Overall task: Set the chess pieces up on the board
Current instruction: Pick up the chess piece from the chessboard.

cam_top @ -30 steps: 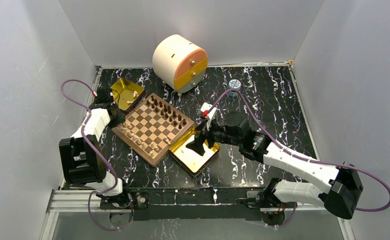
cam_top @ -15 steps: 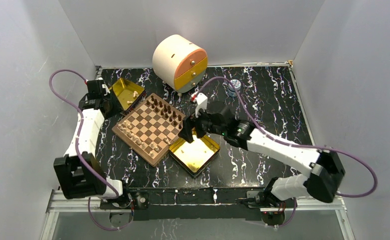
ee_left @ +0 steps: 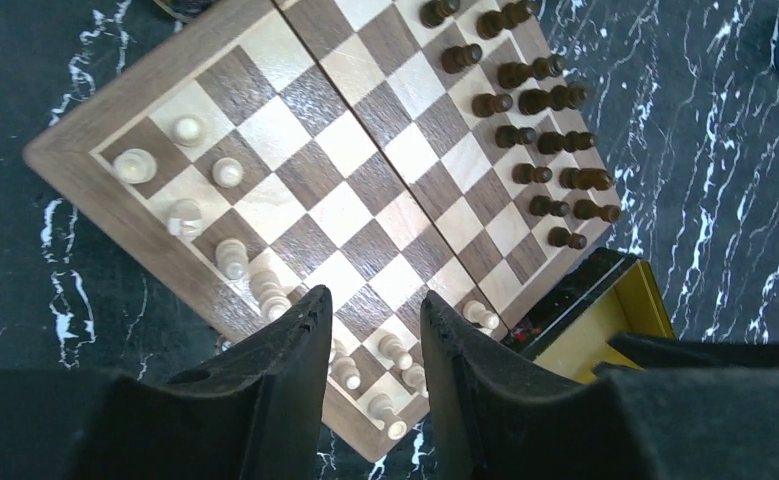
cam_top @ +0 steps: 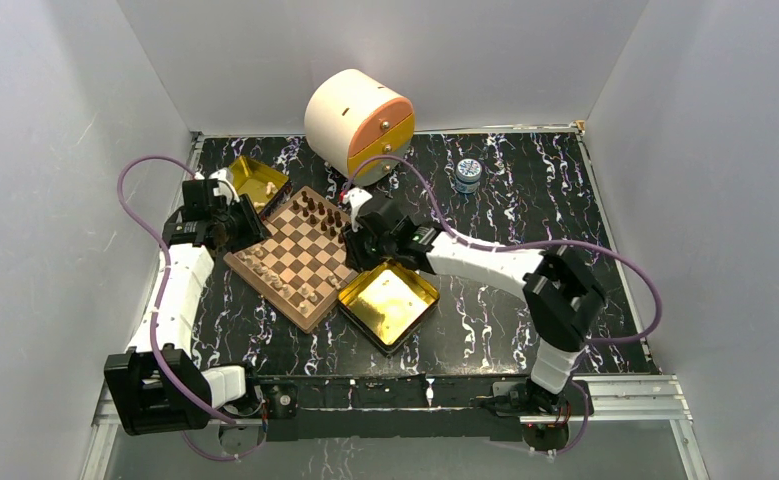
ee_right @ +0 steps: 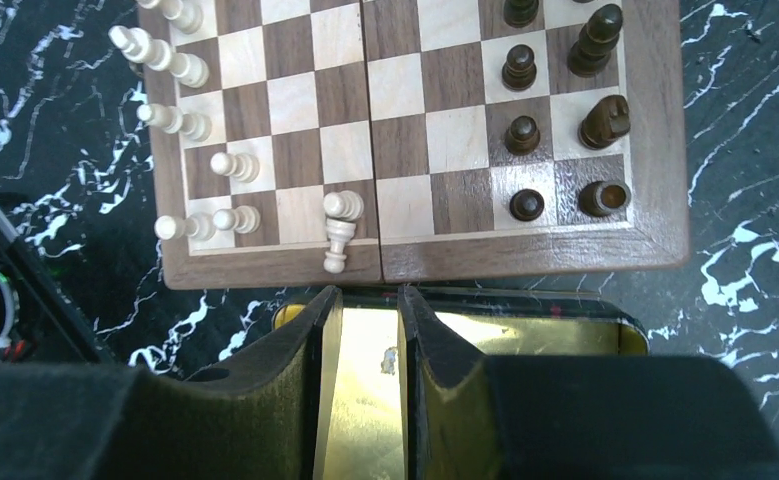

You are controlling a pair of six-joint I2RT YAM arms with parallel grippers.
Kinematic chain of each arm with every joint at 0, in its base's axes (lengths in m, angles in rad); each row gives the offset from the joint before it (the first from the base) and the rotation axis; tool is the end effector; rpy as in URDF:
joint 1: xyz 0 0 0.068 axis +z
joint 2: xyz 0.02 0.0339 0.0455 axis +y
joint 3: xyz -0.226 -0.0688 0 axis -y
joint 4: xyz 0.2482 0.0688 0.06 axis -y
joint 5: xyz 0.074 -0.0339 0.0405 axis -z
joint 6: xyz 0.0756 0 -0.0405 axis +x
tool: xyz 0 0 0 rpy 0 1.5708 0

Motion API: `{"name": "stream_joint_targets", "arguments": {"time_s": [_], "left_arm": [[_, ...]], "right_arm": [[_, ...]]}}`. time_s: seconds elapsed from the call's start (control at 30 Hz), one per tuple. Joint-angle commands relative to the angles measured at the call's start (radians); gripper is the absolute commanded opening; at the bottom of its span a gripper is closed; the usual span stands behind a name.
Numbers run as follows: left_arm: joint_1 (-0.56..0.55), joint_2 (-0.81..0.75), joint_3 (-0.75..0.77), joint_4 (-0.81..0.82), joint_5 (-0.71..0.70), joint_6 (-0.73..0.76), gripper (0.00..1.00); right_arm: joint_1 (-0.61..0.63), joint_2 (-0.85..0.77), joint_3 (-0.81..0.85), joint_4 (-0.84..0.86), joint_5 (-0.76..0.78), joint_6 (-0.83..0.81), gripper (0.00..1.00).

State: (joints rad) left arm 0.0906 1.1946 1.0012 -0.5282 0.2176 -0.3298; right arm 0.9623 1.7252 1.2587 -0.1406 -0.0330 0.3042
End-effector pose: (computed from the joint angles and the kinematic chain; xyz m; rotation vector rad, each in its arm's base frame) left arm 0.3033 0.0112 0.2372 -0.3684 2.2702 -0.3730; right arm 0.2416 0.3512 0.1934 -0.7550 2.1502 0.7355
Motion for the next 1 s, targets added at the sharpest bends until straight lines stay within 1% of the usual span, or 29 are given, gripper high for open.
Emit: {"name": "stream_joint_targets", "arguments": {"time_s": [0.0, 0.1, 0.23, 0.33, 0.57, 0.83, 0.97], "left_arm": [[-0.022, -0.023, 0.006, -0.018, 0.032, -0.007, 0.35], [-0.023, -0.029, 0.007, -0.014, 0.022, -0.029, 0.35], [-0.023, -0.029, 0.016, -0.011, -0.042, -0.061, 0.36], [-0.023, -0.010, 0.040, -0.011, -0.050, -0.082, 0.36], [-0.023, 0.008, 0.097, -0.013, -0.060, -0.097, 0.35], [-0.023, 0.002, 0.076, -0.014, -0.057, -0.080, 0.34], [-0.023, 0.002, 0.073, -0.015, -0.051, -0.075, 0.34]], "right_arm": [[0.030, 0.072, 0.098, -0.013, 0.017, -0.022, 0.35], [0.052, 0.118, 0.133, -0.024, 0.017, -0.032, 0.35], [0.080, 0.181, 0.175, -0.033, 0.027, -0.041, 0.38], [0.096, 0.229, 0.217, -0.067, 0.093, -0.055, 0.38], [0.118, 0.296, 0.290, -0.123, 0.164, -0.090, 0.37], [0.124, 0.324, 0.303, -0.108, 0.158, -0.101, 0.35], [0.124, 0.338, 0.320, -0.121, 0.146, -0.102, 0.35]]}}
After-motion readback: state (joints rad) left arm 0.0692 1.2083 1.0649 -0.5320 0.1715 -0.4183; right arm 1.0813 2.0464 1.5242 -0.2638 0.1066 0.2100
